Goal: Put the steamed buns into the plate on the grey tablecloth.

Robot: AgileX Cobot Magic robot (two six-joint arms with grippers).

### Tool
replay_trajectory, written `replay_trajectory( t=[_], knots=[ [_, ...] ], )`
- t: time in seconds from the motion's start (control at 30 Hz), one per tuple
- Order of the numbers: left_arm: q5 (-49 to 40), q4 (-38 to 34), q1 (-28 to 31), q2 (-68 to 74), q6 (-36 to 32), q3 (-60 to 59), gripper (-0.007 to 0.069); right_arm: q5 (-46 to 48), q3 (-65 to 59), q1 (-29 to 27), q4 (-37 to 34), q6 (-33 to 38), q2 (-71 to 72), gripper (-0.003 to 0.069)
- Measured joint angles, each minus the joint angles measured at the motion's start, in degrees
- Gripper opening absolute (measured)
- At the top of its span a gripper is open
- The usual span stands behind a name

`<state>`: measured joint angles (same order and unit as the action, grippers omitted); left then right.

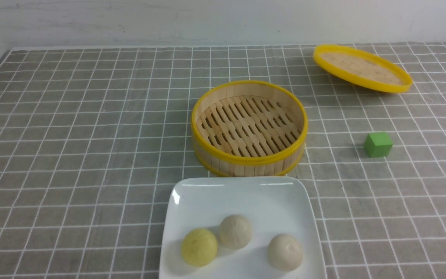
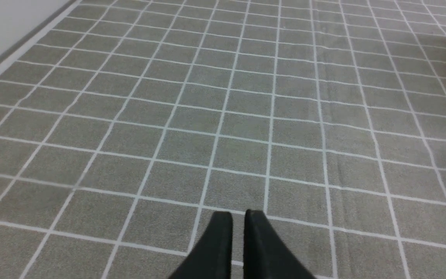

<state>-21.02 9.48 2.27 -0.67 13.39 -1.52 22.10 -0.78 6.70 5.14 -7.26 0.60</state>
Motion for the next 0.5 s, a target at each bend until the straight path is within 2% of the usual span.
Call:
replay_trajectory(
  t=[0.13,0.33,0.5],
  knots=[
    [0.0,0.0,1.0,0.0,0.0,0.0,0.0076,0.0,0.0,0.0,0.0,0.0,0.0,0.0227],
    [0.0,0.2,-3.1,0.0,0.0,0.0,0.0087,0.0,0.0,0.0,0.1,0.0,0.0,0.0237],
    [0.0,0.2,-3.3,0.0,0.0,0.0,0.0089,0.0,0.0,0.0,0.1,0.0,0.0,0.0237]
  ],
)
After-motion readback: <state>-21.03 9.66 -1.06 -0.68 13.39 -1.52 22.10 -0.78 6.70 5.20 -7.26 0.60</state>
